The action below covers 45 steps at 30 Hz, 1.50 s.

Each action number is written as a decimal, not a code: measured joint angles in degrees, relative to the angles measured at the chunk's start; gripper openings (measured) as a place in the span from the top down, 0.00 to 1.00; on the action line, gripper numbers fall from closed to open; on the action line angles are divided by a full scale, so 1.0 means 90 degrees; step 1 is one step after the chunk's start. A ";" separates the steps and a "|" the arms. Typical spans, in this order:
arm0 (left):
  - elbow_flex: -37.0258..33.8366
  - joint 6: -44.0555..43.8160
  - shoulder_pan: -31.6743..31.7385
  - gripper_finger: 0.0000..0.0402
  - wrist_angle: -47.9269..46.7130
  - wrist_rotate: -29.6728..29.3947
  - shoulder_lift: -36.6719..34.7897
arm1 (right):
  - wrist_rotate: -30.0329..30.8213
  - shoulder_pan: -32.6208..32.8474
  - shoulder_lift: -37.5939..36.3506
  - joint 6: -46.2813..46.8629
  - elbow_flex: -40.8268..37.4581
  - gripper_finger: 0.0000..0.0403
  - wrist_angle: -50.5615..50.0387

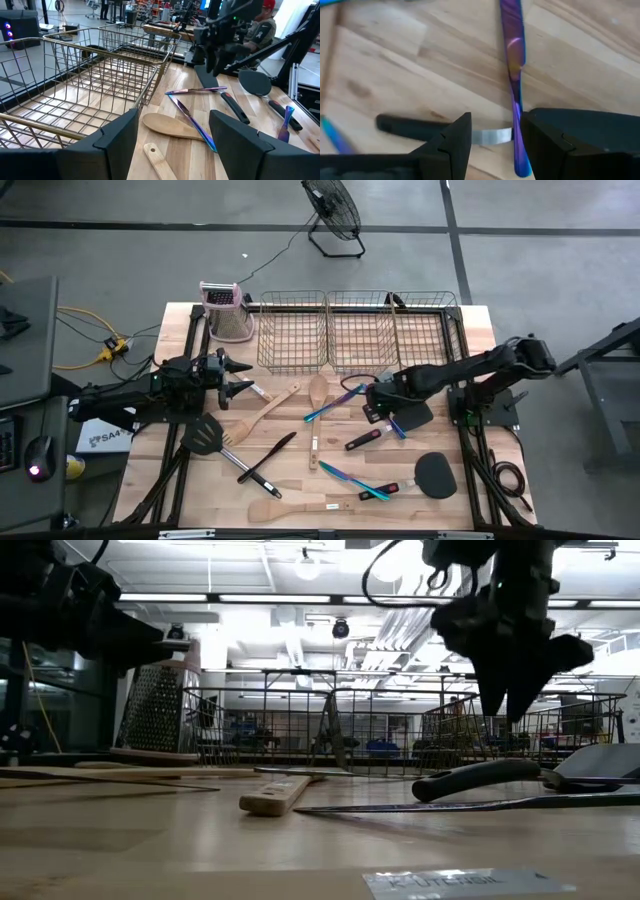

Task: Pick & Place Kitchen Items
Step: Put the top right blue table knife into the right mesh basket

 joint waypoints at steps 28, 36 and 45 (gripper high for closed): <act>0.0000 -0.0002 0.0000 0.40 0.0001 -0.0001 0.0000 | 0.0333 -0.0219 0.1125 -0.0588 0.0000 0.60 -0.0034; 0.0000 0.0000 0.0002 0.40 0.0000 0.0000 0.0000 | 0.0041 -0.0226 0.1125 -0.0857 0.0000 0.60 -0.0025; 0.0002 0.0000 0.0000 0.40 0.0000 0.0000 0.0000 | 0.0055 -0.0228 0.1269 -0.0904 -0.0002 0.60 -0.0011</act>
